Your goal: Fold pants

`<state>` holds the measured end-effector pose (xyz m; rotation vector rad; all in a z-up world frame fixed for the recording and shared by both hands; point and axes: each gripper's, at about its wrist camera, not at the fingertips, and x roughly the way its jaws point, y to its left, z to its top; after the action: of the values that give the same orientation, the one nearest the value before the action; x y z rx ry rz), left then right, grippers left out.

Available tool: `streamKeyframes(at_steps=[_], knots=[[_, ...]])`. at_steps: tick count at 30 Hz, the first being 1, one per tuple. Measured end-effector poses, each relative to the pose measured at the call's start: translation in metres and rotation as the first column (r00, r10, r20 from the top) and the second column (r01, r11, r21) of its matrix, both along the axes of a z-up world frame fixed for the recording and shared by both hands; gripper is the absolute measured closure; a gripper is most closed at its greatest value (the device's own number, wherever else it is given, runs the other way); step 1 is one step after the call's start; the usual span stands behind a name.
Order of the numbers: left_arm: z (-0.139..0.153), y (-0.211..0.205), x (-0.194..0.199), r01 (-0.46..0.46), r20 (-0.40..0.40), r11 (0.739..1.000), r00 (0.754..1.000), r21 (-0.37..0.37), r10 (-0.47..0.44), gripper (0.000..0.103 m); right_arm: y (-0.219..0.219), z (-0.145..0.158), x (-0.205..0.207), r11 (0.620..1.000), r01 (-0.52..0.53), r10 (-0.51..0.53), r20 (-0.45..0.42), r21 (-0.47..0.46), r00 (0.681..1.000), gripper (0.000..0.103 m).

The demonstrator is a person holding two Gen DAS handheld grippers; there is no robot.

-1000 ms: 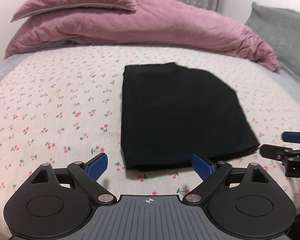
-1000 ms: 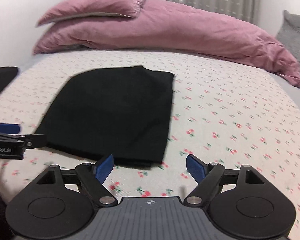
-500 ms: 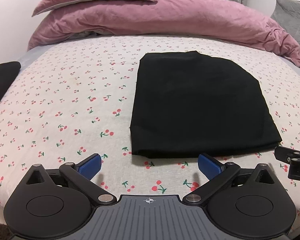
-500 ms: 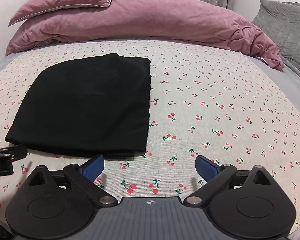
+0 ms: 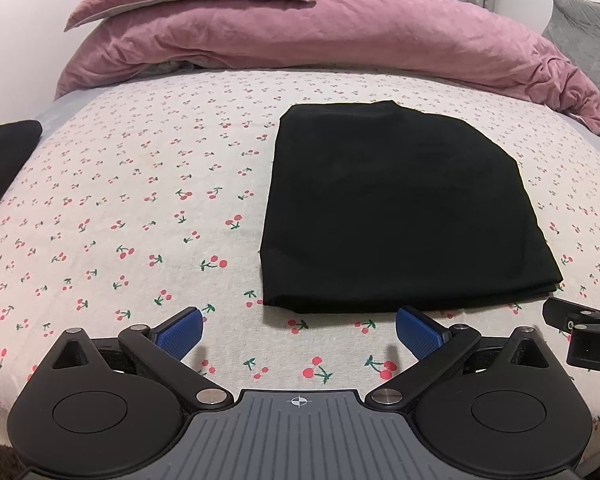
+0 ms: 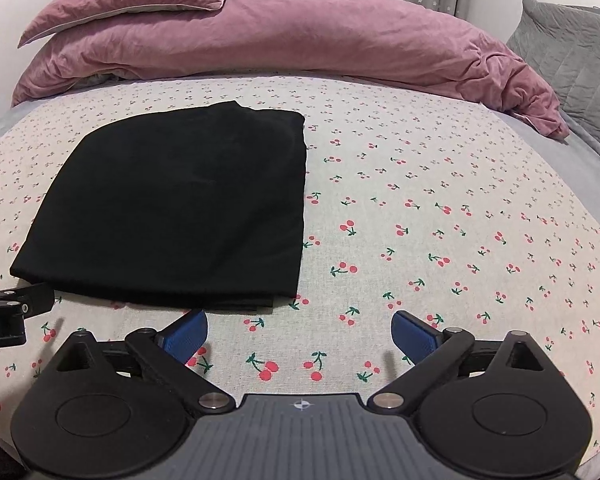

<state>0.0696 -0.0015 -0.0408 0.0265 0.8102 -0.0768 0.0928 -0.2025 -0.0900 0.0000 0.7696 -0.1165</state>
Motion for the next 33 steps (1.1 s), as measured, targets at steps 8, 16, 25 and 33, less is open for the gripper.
streamKeyframes(at_steps=[8,16,25,33], knots=[[-0.0005,0.0007,-0.0002,0.001,-0.007,1.000,1.000,-0.005,-0.001,0.000,0.0002,-0.0006,0.0011,1.000,0.003,-0.003,-0.003,0.002,1.000,0.005],[0.0002,0.0012,-0.0002,0.000,-0.006,1.000,1.000,-0.010,-0.001,0.000,0.0006,-0.0005,0.0008,1.000,0.003,-0.003,-0.003,0.002,1.000,0.005],[0.0015,-0.0006,-0.0013,0.003,-0.007,1.000,1.000,-0.018,-0.003,0.000,0.0013,-0.0010,0.0009,1.000,0.004,-0.004,-0.004,0.002,1.000,0.005],[0.0014,-0.0014,-0.0017,0.006,-0.009,1.000,1.000,-0.019,-0.006,0.000,0.0015,-0.0012,0.0010,1.000,0.002,-0.002,-0.006,0.002,1.000,0.005]])
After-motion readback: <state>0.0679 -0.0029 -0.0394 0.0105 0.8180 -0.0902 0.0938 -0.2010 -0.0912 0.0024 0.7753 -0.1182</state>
